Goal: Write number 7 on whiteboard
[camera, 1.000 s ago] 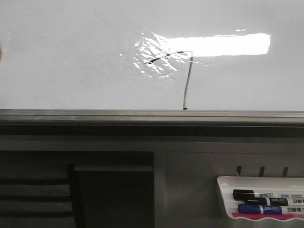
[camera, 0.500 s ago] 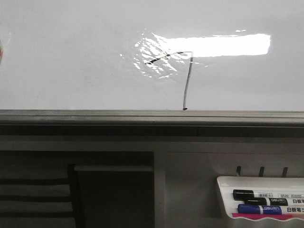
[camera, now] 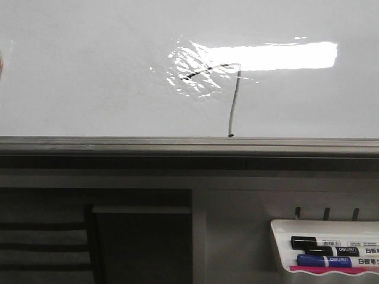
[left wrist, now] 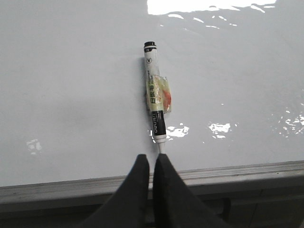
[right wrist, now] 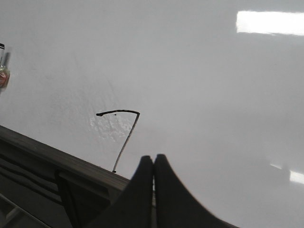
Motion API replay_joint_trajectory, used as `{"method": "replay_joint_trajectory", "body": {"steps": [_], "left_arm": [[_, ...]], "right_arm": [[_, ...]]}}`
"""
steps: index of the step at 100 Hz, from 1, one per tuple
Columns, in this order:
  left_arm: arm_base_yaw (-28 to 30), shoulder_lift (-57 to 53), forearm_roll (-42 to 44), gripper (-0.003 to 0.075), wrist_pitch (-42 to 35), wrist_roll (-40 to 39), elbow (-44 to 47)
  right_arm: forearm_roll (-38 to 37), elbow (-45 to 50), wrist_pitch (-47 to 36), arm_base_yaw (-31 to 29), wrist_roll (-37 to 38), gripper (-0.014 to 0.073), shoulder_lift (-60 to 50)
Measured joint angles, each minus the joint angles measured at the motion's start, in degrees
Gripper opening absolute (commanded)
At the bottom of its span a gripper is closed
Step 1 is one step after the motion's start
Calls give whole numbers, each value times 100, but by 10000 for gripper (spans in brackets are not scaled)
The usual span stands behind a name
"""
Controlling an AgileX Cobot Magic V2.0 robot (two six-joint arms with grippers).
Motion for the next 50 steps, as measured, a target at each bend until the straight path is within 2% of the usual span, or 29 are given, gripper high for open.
{"method": "replay_joint_trajectory", "body": {"steps": [37,50], "left_arm": [[0,2,9,-20,-11,0,16],[0,-333,9,-20,-62,0,218]], "right_arm": [[0,0,0,0,10,-71,0],[0,0,-9,0,10,-71,0]]}}
